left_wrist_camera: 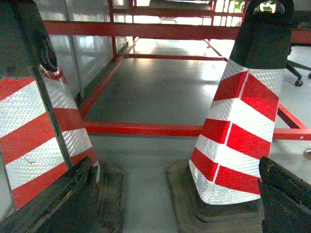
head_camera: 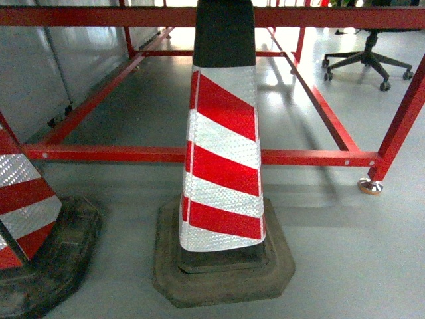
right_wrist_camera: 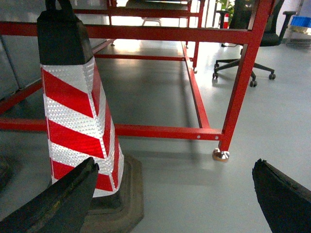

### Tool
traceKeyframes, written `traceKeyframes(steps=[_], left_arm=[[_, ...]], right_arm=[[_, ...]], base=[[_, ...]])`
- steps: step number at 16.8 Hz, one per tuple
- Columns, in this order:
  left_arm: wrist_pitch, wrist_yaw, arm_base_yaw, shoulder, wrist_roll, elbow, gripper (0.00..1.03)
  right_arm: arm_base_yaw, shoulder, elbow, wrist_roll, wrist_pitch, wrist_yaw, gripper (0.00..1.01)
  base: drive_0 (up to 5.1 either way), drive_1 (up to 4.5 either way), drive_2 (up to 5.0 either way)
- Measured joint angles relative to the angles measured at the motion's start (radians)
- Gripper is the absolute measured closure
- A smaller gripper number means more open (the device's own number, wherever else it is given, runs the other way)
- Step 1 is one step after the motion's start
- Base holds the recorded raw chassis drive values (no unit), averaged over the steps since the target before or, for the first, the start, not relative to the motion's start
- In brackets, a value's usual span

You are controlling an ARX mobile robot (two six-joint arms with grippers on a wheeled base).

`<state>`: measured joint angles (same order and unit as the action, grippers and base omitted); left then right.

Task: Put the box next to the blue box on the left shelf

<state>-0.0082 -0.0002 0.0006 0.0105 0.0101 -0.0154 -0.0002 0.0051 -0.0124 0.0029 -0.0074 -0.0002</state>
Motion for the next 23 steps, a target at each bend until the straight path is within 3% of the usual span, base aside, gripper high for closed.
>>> traceKeyframes(steps=[23], left_arm=[[0.002,0.0,0.0,0.0,-0.011,0.0,0.05]], right_arm=[[0.0,0.0,0.0,0.0,0.002,0.001,0.03]], base=[[0.0,0.0,0.0]])
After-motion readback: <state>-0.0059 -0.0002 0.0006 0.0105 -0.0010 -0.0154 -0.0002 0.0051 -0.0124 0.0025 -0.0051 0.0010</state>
